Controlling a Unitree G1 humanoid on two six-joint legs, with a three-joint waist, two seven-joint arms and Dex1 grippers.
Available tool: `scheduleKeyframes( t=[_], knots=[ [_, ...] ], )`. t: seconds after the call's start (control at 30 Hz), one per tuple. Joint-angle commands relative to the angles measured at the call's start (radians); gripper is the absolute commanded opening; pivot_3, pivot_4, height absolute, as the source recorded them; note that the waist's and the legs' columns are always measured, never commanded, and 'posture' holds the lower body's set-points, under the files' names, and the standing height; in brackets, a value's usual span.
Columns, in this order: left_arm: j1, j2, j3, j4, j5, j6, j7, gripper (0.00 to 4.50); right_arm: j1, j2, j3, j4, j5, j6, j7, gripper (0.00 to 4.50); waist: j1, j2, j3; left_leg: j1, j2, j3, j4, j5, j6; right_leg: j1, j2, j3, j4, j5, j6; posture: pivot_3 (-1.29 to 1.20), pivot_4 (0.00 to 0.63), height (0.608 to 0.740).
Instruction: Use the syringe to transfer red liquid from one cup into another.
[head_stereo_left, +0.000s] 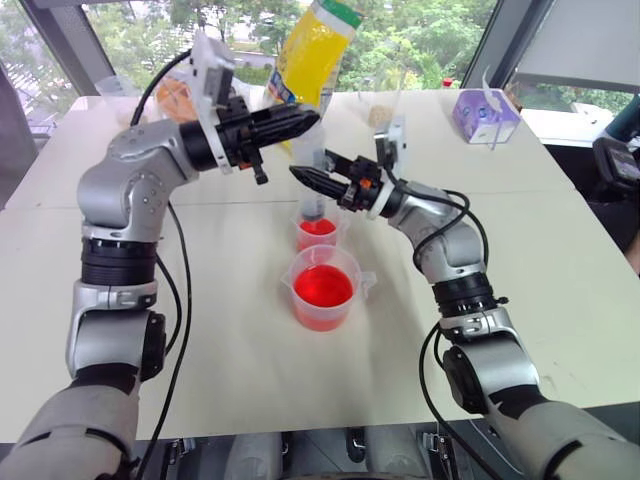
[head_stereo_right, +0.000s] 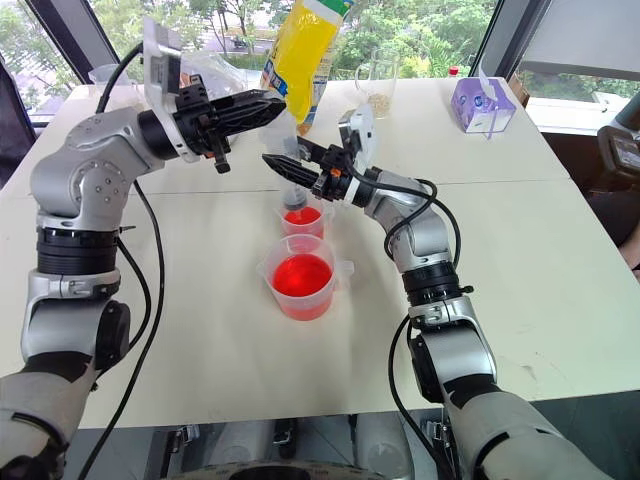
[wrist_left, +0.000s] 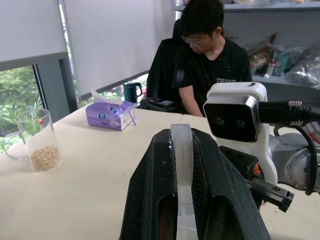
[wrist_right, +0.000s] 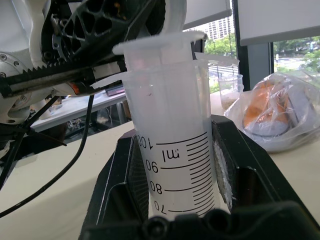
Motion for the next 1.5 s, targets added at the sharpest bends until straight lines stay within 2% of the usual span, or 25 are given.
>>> scheduleKeyframes(
  t=[0.03,0.3,0.43,0.5,0.6,0.63,0.87,1.03,1.1,1.33,1.43,1.5],
  knots=[
    [0.043,0.0,-0.069,-0.017,0.025,0.026,-0.038,0.02,-0.094,-0.013,-0.094,-0.055,0.059,-0.025,-0.035,1.38,0.0,0.0,0.0,0.0,0.0,0.0,0.0,0.0,0.0,0.0,0.0,0.0,0.0,0.0,0.0,0.0,0.15,0.74],
    [0.008,0.0,-0.042,-0.004,0.009,0.04,-0.023,0.02,-0.055,-0.012,-0.069,-0.053,0.041,-0.022,-0.02,1.38,0.0,0.0,0.0,0.0,0.0,0.0,0.0,0.0,0.0,0.0,0.0,0.0,0.0,0.0,0.0,0.0,0.15,0.74],
    [-0.012,0.0,-0.019,0.004,-0.001,0.06,-0.007,1.66,-0.034,-0.009,-0.059,-0.06,0.039,-0.014,-0.016,1.38,0.002,0.0,0.0,0.0,0.0,0.0,0.0,0.0,0.0,0.0,0.0,0.0,0.0,0.0,0.0,0.0,0.15,0.74],
    [-0.016,0.0,-0.004,0.006,-0.005,0.061,-0.002,2.82,-0.027,-0.007,-0.055,-0.062,0.036,-0.011,-0.014,1.38,0.001,0.0,0.0,0.0,0.0,0.0,0.0,0.0,0.0,0.0,0.0,0.0,0.0,0.0,0.0,0.0,0.15,0.74],
    [-0.029,0.004,0.032,0.014,-0.018,0.063,0.011,4.25,-0.021,-0.003,-0.053,-0.064,0.034,-0.008,-0.012,1.38,-0.003,0.0,0.0,0.0,0.0,0.0,0.0,0.0,0.0,0.0,0.0,0.0,0.0,0.0,0.0,0.0,0.15,0.74],
    [-0.036,0.006,0.05,0.017,-0.034,0.074,0.013,4.43,-0.02,-0.002,-0.053,-0.063,0.034,-0.006,-0.013,1.38,-0.004,0.0,0.0,0.0,0.0,0.0,0.0,0.0,0.0,0.0,0.0,0.0,0.0,0.0,0.0,0.0,0.15,0.74],
    [-0.055,0.058,0.122,0.008,-0.083,0.107,0.018,4.43,-0.019,0.005,-0.059,-0.065,0.042,0.004,-0.03,1.38,-0.003,0.0,0.0,0.0,0.0,0.0,0.0,0.0,0.0,0.0,0.0,0.0,0.0,0.0,0.0,0.0,0.15,0.74],
    [0.048,0.145,0.147,-0.099,-0.125,0.158,-0.016,4.43,-0.096,-0.027,-0.126,-0.131,0.103,0.164,-0.161,1.38,-0.003,0.0,0.0,0.0,0.001,0.0,0.0,0.0,0.0,0.0,0.0,0.0,0.0,0.0,0.0,0.0,0.15,0.74],
    [0.106,0.171,0.15,-0.153,-0.141,0.179,-0.023,4.43,-0.144,-0.08,-0.148,-0.151,0.103,0.314,-0.26,1.38,-0.003,0.001,0.0,0.0,0.001,0.0,0.0,0.001,-0.001,0.0,-0.001,0.0,0.0,0.0,0.0,0.0,0.15,0.74],
    [0.255,0.199,0.158,-0.284,-0.177,0.211,-0.001,4.43,-0.261,-0.224,-0.297,-0.232,0.269,0.864,-0.497,1.38,0.001,0.0,0.0,-0.001,0.0,-0.001,0.0,0.0,0.0,0.0,-0.003,0.0,-0.001,0.0,0.0,0.0,0.15,0.74],
    [0.312,0.197,0.173,-0.344,-0.218,0.242,0.022,4.43,-0.265,-0.363,-0.268,-0.219,0.222,1.244,-0.582,1.38,0.005,0.0,0.0,-0.001,0.0,-0.001,-0.001,-0.001,0.001,0.0,-0.004,0.0,-0.001,0.0,-0.001,0.0,0.15,0.74],
    [0.337,0.2,0.175,-0.368,-0.23,0.246,0.031,4.43,-0.243,-0.407,-0.265,-0.225,0.218,1.357,-0.587,1.38,0.004,0.0,0.0,-0.002,0.0,-0.001,-0.001,-0.001,0.002,0.0,-0.005,0.0,-0.001,0.0,-0.001,0.0,0.15,0.74]
  ],
)
